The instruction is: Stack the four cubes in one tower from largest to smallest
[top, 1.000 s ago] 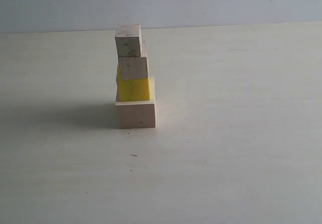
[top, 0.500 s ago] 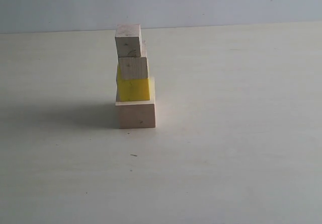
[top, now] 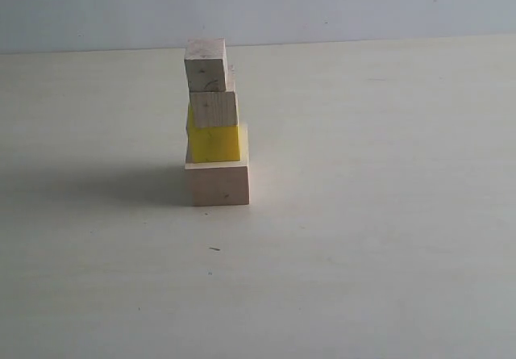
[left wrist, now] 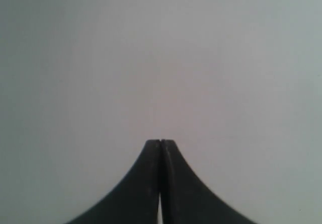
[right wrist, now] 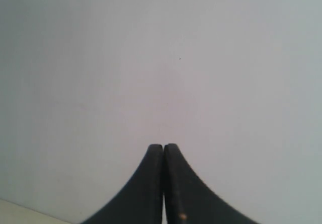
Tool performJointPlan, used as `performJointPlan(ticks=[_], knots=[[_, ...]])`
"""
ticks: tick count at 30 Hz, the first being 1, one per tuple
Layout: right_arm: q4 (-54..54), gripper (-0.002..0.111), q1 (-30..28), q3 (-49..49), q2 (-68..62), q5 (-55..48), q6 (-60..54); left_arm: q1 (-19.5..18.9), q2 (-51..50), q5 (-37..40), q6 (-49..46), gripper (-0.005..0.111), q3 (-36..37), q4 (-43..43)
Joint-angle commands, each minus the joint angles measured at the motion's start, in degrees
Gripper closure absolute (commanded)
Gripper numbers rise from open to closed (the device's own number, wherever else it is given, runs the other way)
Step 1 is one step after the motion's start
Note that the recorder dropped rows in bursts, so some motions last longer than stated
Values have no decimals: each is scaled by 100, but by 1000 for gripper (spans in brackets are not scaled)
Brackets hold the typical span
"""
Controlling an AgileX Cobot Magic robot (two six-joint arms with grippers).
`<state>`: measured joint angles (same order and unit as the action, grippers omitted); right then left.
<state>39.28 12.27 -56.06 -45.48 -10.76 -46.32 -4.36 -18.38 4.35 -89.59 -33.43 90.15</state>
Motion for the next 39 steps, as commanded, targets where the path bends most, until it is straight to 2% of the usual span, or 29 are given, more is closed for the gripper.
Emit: performJointPlan(ticks=[1, 7, 10, 11, 14, 16, 17, 21, 25, 33, 39], knots=[[-36, 108, -24, 21, 3, 55, 29, 40, 96, -318, -18, 107, 174, 36], [-36, 108, -24, 21, 3, 55, 45, 40, 424, -553, 226, 107, 593, 8], [-36, 108, -24, 21, 3, 55, 45, -12, 680, -740, 2321, 107, 1090, -1748], [-36, 108, -24, 21, 3, 55, 45, -65, 787, -740, 3832, 107, 1313, -3253], [-36, 108, -24, 21, 3, 55, 45, -185, 913, -676, 6275, 107, 1625, -5844], [-36, 108, -24, 21, 3, 55, 45, -310, 1050, -539, 7397, 107, 1776, -6973], [-36, 108, -24, 21, 3, 55, 45, -387, 1129, -435, 7648, 107, 1842, -7280], [-36, 108, -24, 21, 3, 55, 45, -714, 1395, -114, 7648, 107, 2051, -7437], [-36, 108, -24, 21, 3, 55, 29, -884, 1641, 332, 7648, 107, 2211, -7634], [-36, 108, -24, 21, 3, 55, 44, -884, 1838, 439, 7637, 107, 2767, -7661], [-36, 108, -24, 21, 3, 55, 34, -856, 1838, 937, 7672, 107, 3002, -7661]])
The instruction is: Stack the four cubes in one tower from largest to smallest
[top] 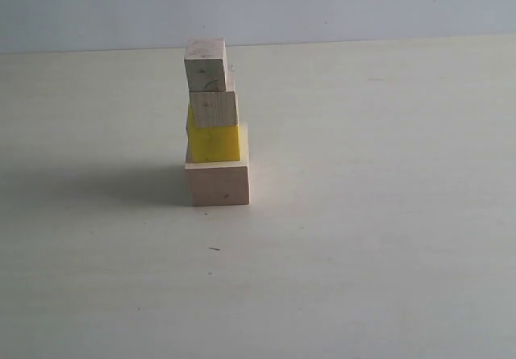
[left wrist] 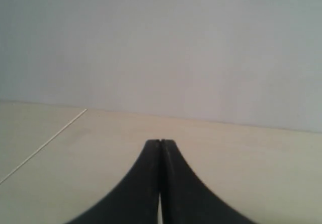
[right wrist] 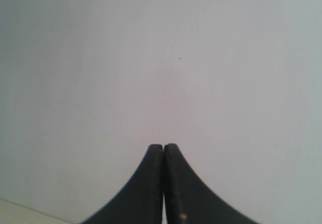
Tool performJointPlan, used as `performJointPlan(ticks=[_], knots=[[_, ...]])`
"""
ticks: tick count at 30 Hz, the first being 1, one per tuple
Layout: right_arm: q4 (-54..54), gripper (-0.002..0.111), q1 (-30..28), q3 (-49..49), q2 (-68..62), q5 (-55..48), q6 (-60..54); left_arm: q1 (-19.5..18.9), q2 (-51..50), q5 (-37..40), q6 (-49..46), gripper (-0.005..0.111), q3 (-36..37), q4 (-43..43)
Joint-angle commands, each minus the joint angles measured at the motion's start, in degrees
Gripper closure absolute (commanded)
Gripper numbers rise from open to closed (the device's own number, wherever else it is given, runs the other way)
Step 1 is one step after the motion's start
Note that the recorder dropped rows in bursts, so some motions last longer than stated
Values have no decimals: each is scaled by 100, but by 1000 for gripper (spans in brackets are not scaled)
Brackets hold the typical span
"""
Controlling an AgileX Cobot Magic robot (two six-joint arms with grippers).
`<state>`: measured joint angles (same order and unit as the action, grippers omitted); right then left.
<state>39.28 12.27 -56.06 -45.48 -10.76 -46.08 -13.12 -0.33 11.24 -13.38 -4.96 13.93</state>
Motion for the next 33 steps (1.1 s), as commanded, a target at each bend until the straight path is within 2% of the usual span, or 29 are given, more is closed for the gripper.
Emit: performJointPlan(ticks=[1, 5, 10, 15, 18, 33], knots=[[-36, 108, -24, 21, 3, 55, 10, 47, 33, 289, 52, 107, 204, -67], [-36, 108, -24, 21, 3, 55, 10, 70, 33, 316, 52, 107, 496, -453], [-36, 108, -24, 21, 3, 55, 10, 191, 33, 442, 90, 107, 496, -787], [-36, 108, -24, 21, 3, 55, 10, 395, 33, 542, 639, 107, 496, -1081], [-36, 108, -24, 21, 3, 55, 20, 490, 33, 883, 640, 107, 496, -1093], [-36, 108, -24, 21, 3, 55, 20, 586, 33, 968, 649, 107, 496, -1057]])
